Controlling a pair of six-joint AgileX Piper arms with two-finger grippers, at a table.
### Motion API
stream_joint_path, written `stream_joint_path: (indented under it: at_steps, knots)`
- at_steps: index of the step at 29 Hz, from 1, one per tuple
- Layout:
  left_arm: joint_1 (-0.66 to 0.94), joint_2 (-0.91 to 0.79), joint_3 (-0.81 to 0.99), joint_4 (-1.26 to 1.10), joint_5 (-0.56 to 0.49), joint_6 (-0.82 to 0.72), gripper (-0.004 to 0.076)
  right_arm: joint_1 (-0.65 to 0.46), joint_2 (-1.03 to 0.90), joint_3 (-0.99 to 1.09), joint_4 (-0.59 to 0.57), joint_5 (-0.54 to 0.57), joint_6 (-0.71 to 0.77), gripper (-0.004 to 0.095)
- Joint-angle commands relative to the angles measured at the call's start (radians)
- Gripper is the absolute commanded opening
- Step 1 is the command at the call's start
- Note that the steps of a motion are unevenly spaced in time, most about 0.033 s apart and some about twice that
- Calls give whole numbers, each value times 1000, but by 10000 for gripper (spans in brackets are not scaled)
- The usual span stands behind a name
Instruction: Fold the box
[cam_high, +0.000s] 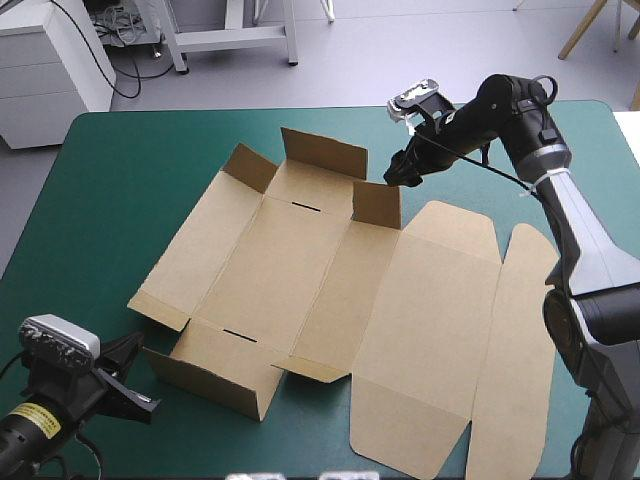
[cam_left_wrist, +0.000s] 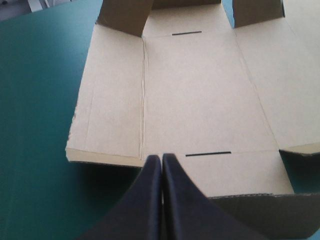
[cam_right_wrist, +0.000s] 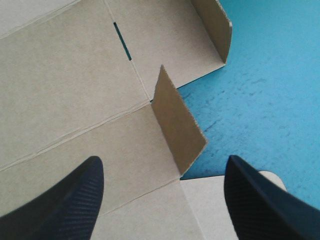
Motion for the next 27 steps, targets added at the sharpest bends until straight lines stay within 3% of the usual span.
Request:
stream_joint_path:
  at_steps: [1, 17, 27]
  knots:
    - [-5, 67, -59, -5, -13, -12, -10, 0, 8, -74, 19, -30, -8, 634]
    - [-5, 245, -129, -5, -11, -20, -10, 24, 179, -91, 17, -36, -59, 634]
    - [-5, 266, -129, 0, -15, -20, -10, 79, 263, -150, -40, -41, -63, 627]
